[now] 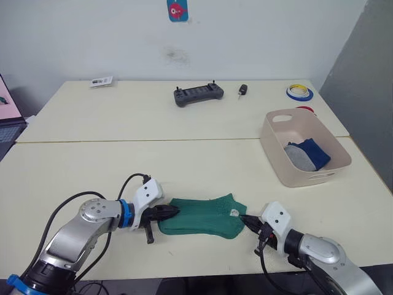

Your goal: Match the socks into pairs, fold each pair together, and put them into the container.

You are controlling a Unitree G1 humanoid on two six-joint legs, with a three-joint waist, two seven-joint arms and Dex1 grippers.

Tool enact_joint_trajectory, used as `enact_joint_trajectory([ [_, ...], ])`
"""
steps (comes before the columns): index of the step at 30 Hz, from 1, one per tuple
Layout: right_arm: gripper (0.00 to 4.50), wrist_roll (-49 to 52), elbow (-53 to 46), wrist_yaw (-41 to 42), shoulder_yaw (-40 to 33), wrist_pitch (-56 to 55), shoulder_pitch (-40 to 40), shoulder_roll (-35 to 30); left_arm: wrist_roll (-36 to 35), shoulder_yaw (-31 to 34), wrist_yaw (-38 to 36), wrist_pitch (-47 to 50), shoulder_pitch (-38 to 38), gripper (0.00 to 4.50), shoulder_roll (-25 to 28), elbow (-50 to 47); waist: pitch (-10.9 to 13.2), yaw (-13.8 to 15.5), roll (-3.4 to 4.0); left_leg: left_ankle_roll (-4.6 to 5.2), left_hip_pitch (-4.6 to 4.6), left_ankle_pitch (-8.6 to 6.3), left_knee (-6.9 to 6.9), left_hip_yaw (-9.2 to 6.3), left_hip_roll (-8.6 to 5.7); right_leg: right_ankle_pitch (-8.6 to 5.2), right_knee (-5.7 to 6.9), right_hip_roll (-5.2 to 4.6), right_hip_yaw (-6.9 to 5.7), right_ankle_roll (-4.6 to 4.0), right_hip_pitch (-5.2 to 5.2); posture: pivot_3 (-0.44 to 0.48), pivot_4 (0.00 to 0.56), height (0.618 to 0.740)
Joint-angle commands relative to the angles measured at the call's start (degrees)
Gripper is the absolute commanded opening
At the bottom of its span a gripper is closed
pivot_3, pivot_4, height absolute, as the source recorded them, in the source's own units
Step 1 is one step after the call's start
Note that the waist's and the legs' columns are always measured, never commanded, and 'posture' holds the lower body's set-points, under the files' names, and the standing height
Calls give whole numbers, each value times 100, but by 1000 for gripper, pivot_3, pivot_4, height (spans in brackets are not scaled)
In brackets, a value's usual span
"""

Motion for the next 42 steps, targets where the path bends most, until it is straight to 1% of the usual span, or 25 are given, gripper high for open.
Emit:
enact_joint_trajectory([
  [1,0,183,-402,-27,-176,-191,-110,143,-188,250,-289,3,-150,16,104,37,2,2,-1,0,-3,0,0,-1,0,0,0,0,-1,0,-2,0,150,740],
  [6,0,204,-448,-41,-222,-80,-190,167,-706,561,-973,147,-448,16,372,-45,5,7,-4,-2,-33,1,5,-4,-1,0,3,0,-6,-1,-31,0,150,740],
  [8,0,208,-429,-52,-253,-73,-188,177,-757,564,-1209,110,-527,16,480,2,6,6,-3,-2,-33,1,4,-4,-1,0,2,0,-5,-1,-31,0,150,740],
  [12,0,251,-496,-30,-319,-91,-56,169,-568,389,-1257,-99,-577,16,356,213,8,8,0,-1,-33,1,3,-2,-3,0,1,0,-3,0,-32,0,150,740],
  [15,0,382,-612,-92,-450,32,204,215,-180,25,-1246,-414,-437,16,249,339,8,8,0,-1,-33,1,4,-2,-4,0,1,1,-3,-1,-32,0,150,740],
  [17,0,449,-661,-138,-518,94,309,244,-46,-69,-1194,-516,-404,16,186,434,9,9,0,-1,-33,1,3,-1,-3,0,1,1,-1,-1,-32,0,150,740],
  [19,0,587,-684,-354,-735,264,442,416,117,-158,-1169,-642,-366,16,137,628,9,11,-2,-1,-33,1,4,-2,-2,0,2,3,-2,-1,-33,0,150,740],
  [22,620,874,-734,-659,-1042,684,554,722,230,-222,-1203,-724,-289,0,110,758,9,10,-1,-1,-32,1,3,-4,0,0,4,5,-3,-1,-32,0,150,740],
  [24,1269,1122,-823,-853,-1127,1069,565,942,245,-234,-1224,-713,-244,0,113,742,8,7,0,-1,-31,0,2,-1,2,0,4,5,1,-1,-32,0,150,740],
  [25,1700,1189,-842,-947,-1124,1227,558,1032,237,-232,-1226,-695,-231,0,112,730,8,6,0,-1,-31,0,2,-2,3,0,4,5,1,-1,-32,0,150,740],
  [30,3432,1149,-814,-1289,-839,1715,418,1243,240,-248,-1190,-662,-225,0,80,717,8,4,2,-1,-30,0,1,-1,3,0,5,4,3,-1,-33,0,150,740],
  [33,3432,997,-716,-1463,-563,1915,316,1283,244,-271,-1160,-624,-230,0,45,682,7,3,2,0,-30,0,1,-2,2,0,5,5,1,-1,-33,0,150,740],
  [42,3432,921,-575,-1614,123,2232,23,1294,295,-307,-1148,-619,-228,0,-7,690,4,-9,-1,0,-27,0,1,-2,1,0,5,10,2,-2,-33,0,150,740],
])
